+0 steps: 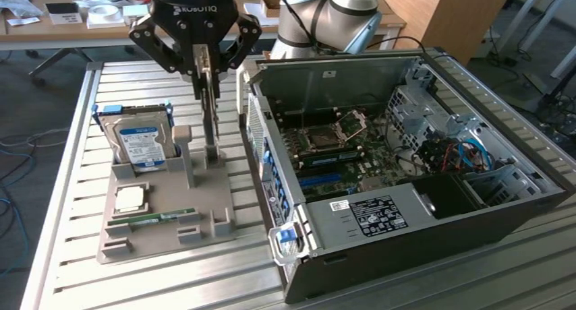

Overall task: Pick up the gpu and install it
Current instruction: 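Pick up the gpu and move the gpu toward the slot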

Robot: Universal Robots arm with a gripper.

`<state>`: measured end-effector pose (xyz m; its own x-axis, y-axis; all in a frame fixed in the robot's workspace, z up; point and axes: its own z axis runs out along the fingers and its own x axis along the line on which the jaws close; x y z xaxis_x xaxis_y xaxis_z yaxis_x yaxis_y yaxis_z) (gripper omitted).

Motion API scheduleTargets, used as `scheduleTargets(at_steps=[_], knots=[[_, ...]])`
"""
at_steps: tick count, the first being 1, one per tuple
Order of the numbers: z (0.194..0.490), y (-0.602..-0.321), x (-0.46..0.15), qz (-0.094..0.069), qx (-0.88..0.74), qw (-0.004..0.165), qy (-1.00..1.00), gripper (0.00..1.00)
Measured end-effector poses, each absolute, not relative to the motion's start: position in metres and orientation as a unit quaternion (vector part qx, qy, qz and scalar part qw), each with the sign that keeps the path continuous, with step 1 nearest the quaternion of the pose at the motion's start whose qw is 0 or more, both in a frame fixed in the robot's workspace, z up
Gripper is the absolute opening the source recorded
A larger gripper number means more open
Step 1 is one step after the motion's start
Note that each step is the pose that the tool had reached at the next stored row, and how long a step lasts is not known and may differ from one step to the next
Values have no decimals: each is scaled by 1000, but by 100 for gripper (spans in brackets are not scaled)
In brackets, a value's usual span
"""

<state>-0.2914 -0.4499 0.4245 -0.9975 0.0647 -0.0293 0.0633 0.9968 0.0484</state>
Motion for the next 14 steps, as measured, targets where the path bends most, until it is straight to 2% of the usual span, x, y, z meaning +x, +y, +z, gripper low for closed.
scheduleTargets(at_steps=[14], knots=[[427, -450, -289, 24, 32, 15, 999, 27]])
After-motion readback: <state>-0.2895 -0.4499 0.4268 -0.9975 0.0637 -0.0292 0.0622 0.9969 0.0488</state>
